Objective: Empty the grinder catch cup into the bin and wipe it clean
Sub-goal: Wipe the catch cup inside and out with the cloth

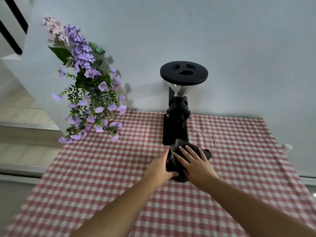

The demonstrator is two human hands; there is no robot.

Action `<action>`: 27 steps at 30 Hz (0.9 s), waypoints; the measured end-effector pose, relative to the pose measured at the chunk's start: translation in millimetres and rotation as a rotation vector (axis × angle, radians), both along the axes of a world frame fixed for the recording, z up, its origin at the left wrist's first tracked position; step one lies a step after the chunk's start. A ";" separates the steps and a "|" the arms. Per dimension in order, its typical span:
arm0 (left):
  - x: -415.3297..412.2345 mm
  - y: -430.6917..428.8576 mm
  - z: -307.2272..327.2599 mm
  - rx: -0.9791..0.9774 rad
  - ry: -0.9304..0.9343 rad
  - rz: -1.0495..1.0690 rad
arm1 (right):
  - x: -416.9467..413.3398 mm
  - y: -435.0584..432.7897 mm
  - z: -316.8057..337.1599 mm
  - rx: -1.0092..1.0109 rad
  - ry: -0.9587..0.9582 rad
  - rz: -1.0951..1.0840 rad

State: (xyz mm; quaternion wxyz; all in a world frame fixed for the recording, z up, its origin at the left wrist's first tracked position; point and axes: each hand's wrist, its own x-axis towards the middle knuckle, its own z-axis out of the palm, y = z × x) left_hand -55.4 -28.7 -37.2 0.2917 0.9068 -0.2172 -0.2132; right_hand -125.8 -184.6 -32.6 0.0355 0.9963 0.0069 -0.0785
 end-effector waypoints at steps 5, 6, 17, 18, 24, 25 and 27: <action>3.8 -5.3 1.6 0.090 -0.056 -0.058 | -3.8 16.1 3.5 0.042 -0.006 -0.023; 3.9 -6.0 2.6 0.099 -0.063 -0.061 | -4.8 16.8 4.6 0.049 -0.025 -0.013; -6.9 -19.7 6.8 0.198 -0.083 -0.121 | -6.3 3.9 16.1 0.163 -0.108 -0.033; -7.6 -18.7 5.6 0.199 -0.084 -0.121 | -9.5 11.5 14.3 0.190 -0.095 -0.042; -7.8 -15.9 2.6 0.201 -0.097 -0.112 | -21.4 -10.2 16.1 0.227 -0.066 0.147; -7.6 -17.4 3.3 0.199 -0.103 -0.110 | -20.1 -18.8 15.6 0.224 -0.069 0.150; -8.0 -19.5 4.2 0.208 -0.113 -0.105 | -20.0 -20.8 11.4 0.264 -0.107 0.073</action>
